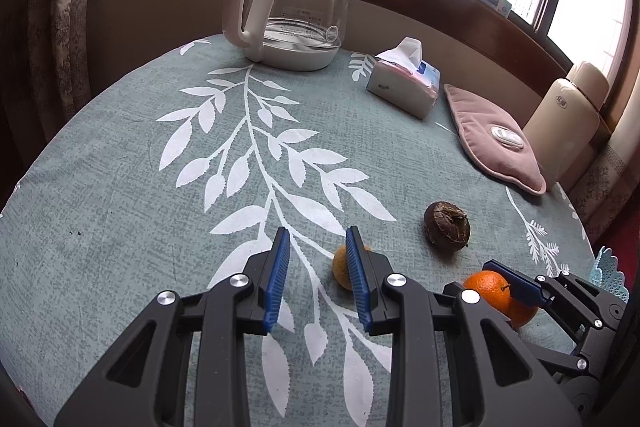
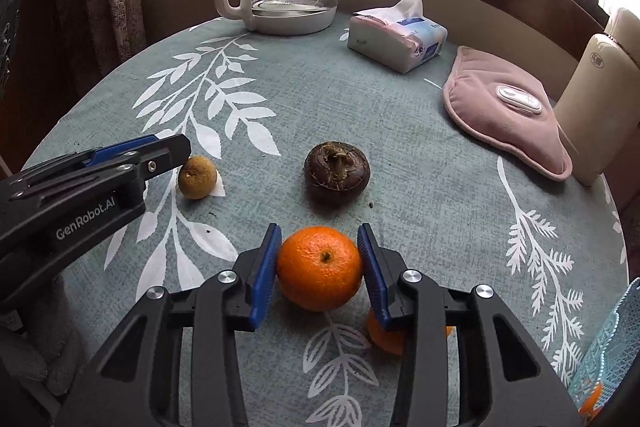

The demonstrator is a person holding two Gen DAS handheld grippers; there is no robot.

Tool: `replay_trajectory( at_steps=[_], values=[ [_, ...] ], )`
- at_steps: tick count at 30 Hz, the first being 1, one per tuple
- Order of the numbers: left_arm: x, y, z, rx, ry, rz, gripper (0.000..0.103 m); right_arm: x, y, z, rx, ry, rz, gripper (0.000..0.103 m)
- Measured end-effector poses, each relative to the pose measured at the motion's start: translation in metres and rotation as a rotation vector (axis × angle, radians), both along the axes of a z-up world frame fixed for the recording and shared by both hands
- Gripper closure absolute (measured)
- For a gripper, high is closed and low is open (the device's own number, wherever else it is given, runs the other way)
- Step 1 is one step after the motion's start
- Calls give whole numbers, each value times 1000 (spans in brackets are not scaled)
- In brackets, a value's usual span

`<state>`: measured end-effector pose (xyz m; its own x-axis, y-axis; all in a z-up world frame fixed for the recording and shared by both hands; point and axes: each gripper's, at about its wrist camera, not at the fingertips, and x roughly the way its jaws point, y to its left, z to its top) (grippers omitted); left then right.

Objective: Organize fruits
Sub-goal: 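Grasp the small brown fruit with the left tool while the right grasps an orange, then carry the orange into the blue basket and open the right tool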

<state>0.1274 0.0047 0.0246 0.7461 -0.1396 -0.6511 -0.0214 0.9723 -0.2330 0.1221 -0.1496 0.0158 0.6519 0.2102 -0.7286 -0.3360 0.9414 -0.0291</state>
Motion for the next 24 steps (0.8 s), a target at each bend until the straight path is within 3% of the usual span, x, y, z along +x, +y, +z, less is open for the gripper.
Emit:
replay_trajectory(
  at_steps=[10,24],
  values=[
    [-4,-6,5,-11,-21,-28,74,-20,-29,26,109,-30,-94,62],
    [-9,-17,9,-27,-36,-100,74,-45,-111,54,220,-76,-325,62]
  ],
)
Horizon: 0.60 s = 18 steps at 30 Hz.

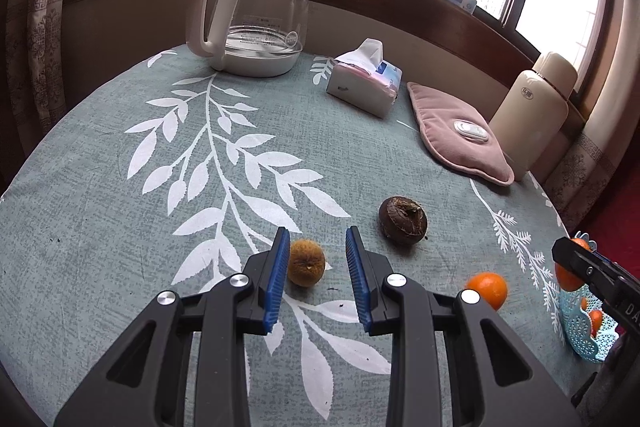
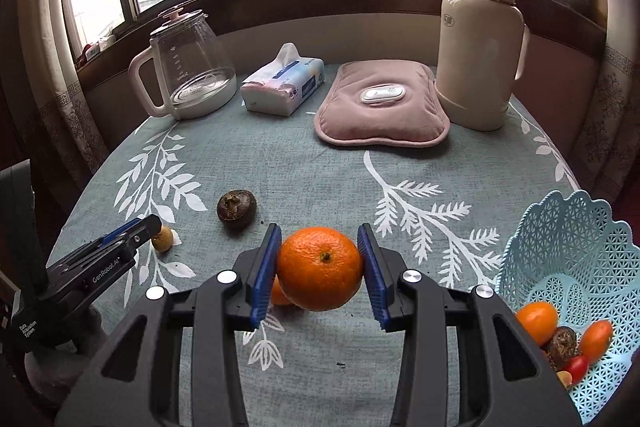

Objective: Organize fruits
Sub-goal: 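Carry the orange into the blue basket and open the right tool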

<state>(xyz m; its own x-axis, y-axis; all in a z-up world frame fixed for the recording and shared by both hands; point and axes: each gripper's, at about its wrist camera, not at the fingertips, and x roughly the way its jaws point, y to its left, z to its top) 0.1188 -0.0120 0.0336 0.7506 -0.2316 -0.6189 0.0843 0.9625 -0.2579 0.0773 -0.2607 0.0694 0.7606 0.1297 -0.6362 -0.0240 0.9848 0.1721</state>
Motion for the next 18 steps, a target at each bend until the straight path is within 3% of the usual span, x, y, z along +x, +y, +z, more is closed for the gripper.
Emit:
replay_trajectory(
  at_steps=[9,18],
  values=[
    [0,-2,-2,-4,10,-12,74,-20,-82,8,102,-5,-218,62],
    [0,-3,-2,0,9,-14,74,-31,-145,-10,209,56,-386,62]
  ],
)
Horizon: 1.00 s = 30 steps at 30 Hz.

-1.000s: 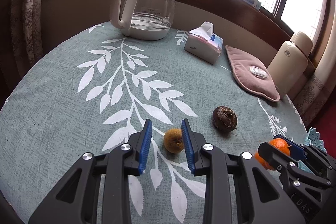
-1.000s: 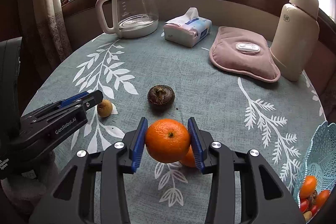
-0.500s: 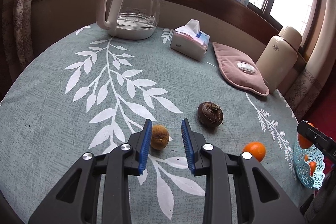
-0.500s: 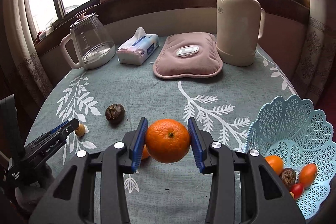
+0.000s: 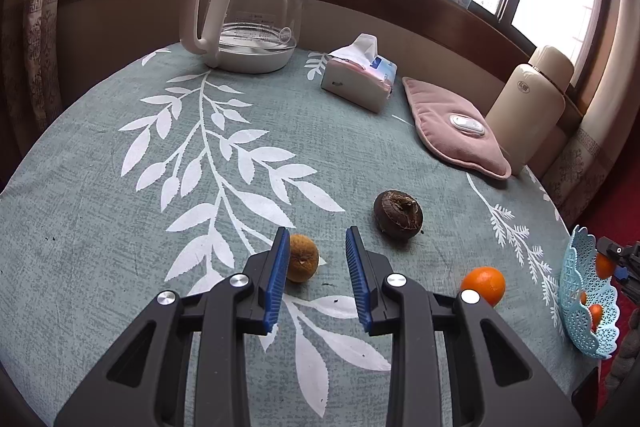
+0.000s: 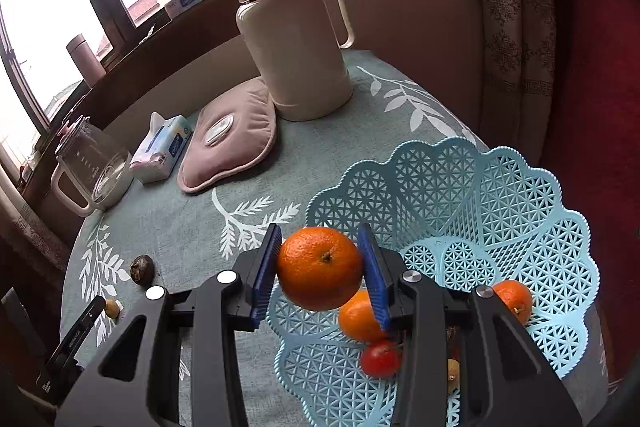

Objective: Organize fruits
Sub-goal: 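Carry the orange into the blue basket and open the right tool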

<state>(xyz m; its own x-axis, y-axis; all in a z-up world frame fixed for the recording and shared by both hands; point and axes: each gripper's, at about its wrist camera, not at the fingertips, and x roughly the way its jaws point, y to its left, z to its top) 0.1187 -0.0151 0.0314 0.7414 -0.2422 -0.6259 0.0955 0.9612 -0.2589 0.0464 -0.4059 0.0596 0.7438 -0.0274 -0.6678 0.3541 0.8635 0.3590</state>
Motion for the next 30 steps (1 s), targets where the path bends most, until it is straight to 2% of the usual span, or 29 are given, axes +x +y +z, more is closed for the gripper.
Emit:
replay_trajectory(
  at_steps=[11,21,30],
  values=[
    [0,0,0,0,0,0,74,2,-23,-29,4,137,-96,62],
    [0,-1,0,0,-3,-2,74,0,-30,-34,16,157,-139,62],
    [-2,-1,3,4,-17,-4,74,-15,-31,-23,-5,115,-155,60]
  ],
)
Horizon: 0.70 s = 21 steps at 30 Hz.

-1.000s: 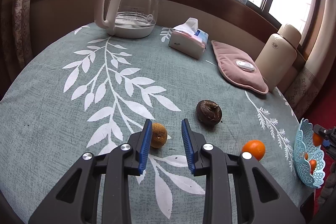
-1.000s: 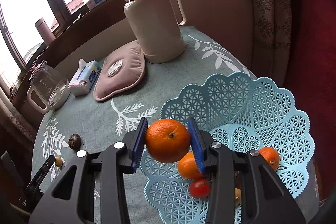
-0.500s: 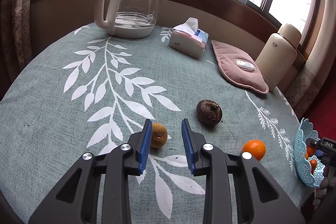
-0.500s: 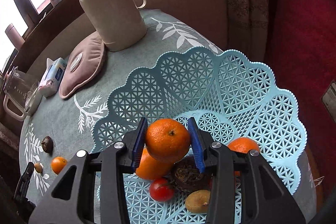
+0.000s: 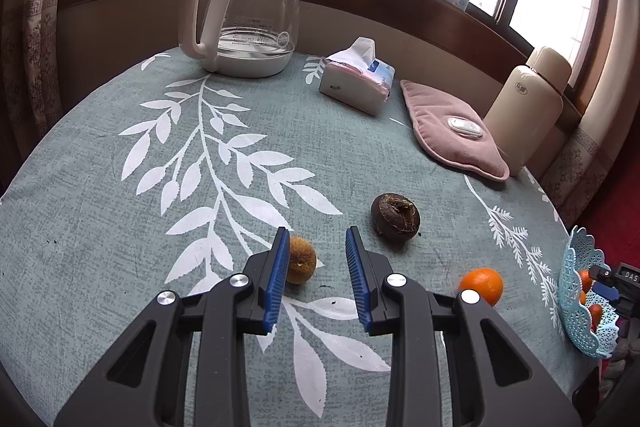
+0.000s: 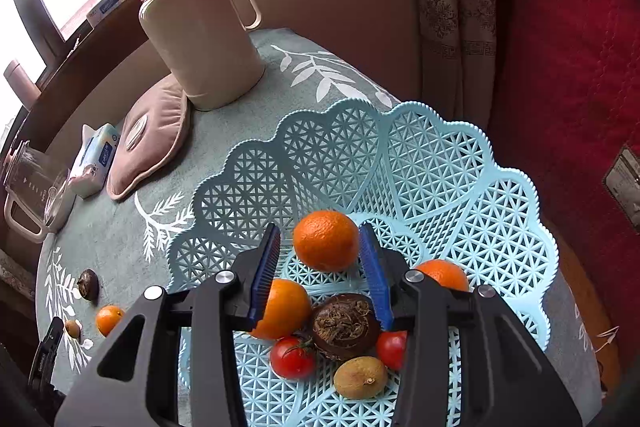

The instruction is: Organize fruits

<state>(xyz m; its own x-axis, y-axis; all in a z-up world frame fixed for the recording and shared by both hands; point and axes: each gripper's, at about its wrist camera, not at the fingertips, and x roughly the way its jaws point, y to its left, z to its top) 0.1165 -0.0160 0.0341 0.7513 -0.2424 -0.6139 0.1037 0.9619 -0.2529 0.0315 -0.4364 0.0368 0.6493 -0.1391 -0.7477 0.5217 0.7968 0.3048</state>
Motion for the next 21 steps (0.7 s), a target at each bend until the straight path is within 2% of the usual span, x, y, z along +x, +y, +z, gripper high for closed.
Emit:
replay_trajectory(
  at_steps=[9,16,21],
  values=[
    [-10,-3,11,11,-48,6,74,-34,5,18,-97,-92,-15,60],
    [-18,-18,20,38,-52,-31,74,-57,-10,17,-101,-137,-34,60],
    [-27,-45,31,46,-64,-84,74,-63,-18,23,-106,-179,-25,57]
  ],
)
